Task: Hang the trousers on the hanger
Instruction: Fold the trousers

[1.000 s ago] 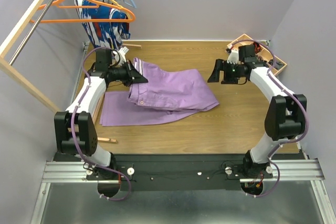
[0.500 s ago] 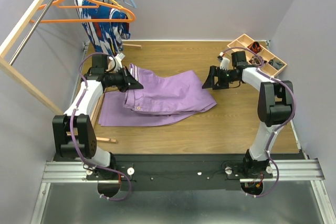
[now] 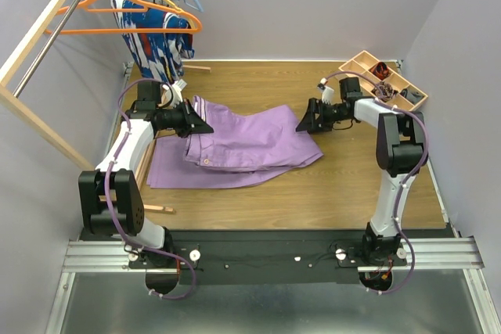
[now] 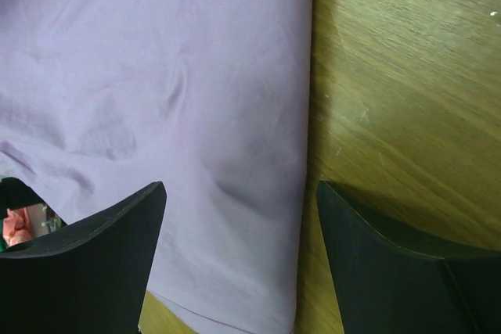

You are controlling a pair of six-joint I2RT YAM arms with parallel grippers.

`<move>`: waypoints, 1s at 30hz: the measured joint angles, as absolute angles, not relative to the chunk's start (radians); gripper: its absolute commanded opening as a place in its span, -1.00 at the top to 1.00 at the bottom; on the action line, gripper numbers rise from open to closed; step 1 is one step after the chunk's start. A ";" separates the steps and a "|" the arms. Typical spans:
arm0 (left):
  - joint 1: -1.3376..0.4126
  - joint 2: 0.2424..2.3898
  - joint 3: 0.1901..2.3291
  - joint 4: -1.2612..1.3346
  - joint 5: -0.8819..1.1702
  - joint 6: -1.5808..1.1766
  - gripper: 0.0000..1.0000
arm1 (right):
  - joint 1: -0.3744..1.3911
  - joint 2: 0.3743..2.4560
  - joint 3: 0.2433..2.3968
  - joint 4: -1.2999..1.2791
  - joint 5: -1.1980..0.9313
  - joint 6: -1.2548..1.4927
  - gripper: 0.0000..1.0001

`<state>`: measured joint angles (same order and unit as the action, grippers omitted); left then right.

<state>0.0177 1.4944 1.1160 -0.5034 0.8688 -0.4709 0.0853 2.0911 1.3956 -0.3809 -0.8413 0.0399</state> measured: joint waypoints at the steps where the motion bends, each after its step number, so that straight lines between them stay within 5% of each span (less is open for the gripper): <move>1: 0.018 1.495 1.116 -0.504 0.868 -0.471 1.00 | 0.088 2.093 1.396 -0.379 -0.845 0.040 -0.57; 8: 0.018 1.502 1.116 -0.503 0.864 -0.467 1.00 | 0.129 2.118 1.385 -0.354 -0.873 0.033 0.16; 11: 0.018 1.506 1.116 -0.503 0.863 -0.463 1.00 | 0.147 2.123 1.369 -0.351 -0.873 0.038 0.96; 19: 0.017 1.550 1.139 -0.499 0.845 -0.452 1.00 | 0.150 2.088 1.303 -0.348 -0.816 0.091 0.99; 30: -0.178 1.787 1.343 -0.403 0.811 -0.443 1.00 | 0.024 1.745 1.223 -0.526 -0.297 0.156 0.99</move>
<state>-0.1776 1.7870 1.3426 -0.4026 0.8108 -0.4427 0.0238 1.7451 1.2228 -0.5262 -0.2970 0.1562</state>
